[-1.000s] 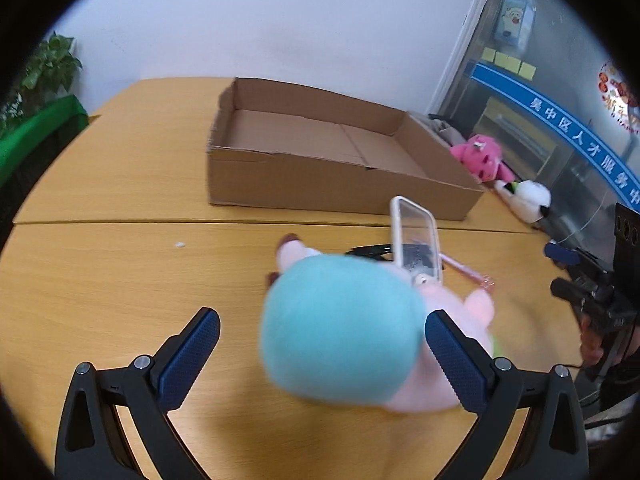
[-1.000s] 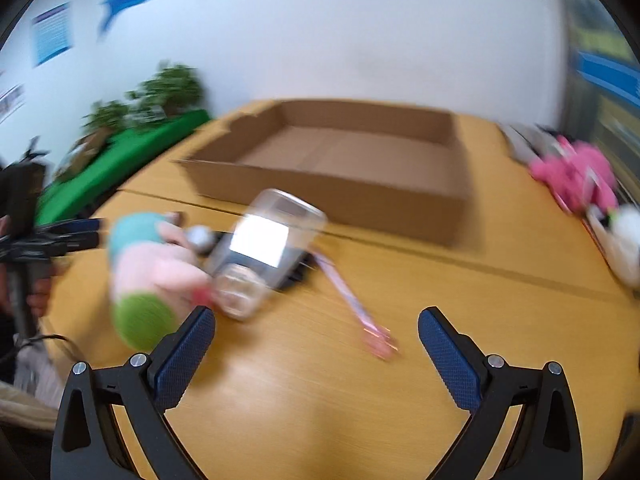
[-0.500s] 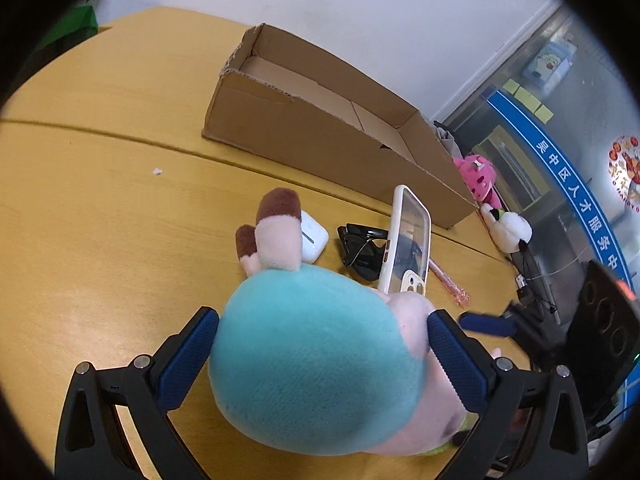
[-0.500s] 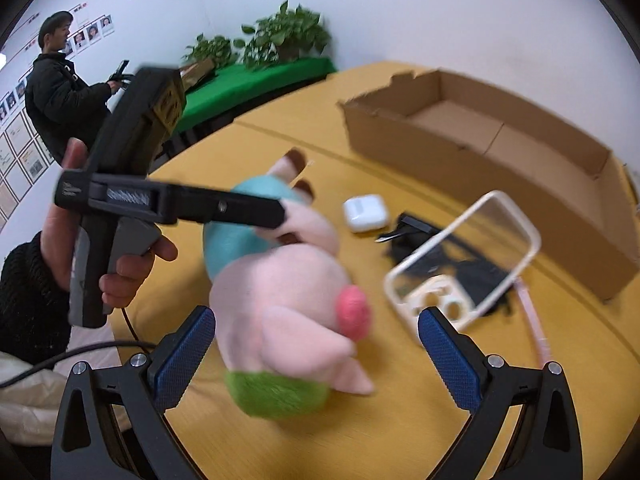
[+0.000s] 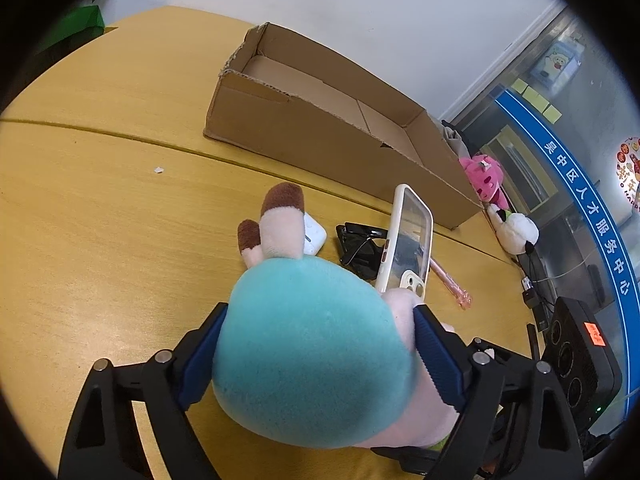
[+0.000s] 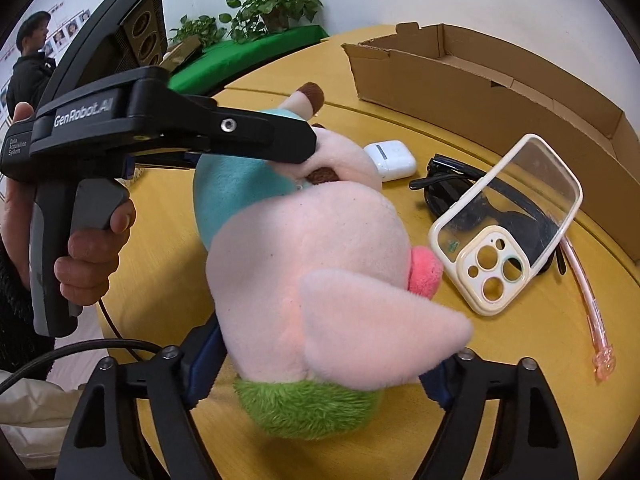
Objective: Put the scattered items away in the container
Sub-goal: 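Close the right gripper on the plush pig and lift it, then carry the plush pig with the right gripper over the cardboard box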
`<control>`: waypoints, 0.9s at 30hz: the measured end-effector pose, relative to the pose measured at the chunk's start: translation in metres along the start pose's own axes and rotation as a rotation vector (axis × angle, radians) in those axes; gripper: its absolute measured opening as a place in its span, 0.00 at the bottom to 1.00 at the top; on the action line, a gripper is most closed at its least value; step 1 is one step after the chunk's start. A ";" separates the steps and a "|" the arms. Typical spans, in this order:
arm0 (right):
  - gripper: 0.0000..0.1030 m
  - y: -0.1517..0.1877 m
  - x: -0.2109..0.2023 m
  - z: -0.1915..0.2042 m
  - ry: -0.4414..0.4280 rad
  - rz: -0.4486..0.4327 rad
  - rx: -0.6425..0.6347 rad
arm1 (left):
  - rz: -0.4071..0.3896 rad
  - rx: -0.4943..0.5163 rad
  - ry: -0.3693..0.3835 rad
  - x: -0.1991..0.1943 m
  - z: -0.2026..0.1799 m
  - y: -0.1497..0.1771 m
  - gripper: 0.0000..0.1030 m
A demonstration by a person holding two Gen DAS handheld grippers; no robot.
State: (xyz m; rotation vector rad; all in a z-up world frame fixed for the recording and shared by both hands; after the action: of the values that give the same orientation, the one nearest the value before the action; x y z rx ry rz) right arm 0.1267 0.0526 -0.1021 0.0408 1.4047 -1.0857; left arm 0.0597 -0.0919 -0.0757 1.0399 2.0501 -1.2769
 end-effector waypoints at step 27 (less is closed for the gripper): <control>0.76 -0.176 -0.155 -0.059 0.184 -0.366 -0.103 | -0.279 0.347 0.044 -0.085 -0.145 -0.202 0.82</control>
State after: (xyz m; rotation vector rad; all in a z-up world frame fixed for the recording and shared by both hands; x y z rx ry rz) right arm 0.0045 0.0808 0.1040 -0.2021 1.6746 -1.3329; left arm -0.0596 -0.0432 0.1539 0.9532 2.1082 -1.8170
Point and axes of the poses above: each gripper's, at about its wrist camera, not at the fingertips, and x roughly the way its jaws point, z to its left, y to its underside, the point moved 2 cm from there along x, roughly the way its jaws point, and after that the axes turned 5 degrees about -y, right-handed, at the moved point
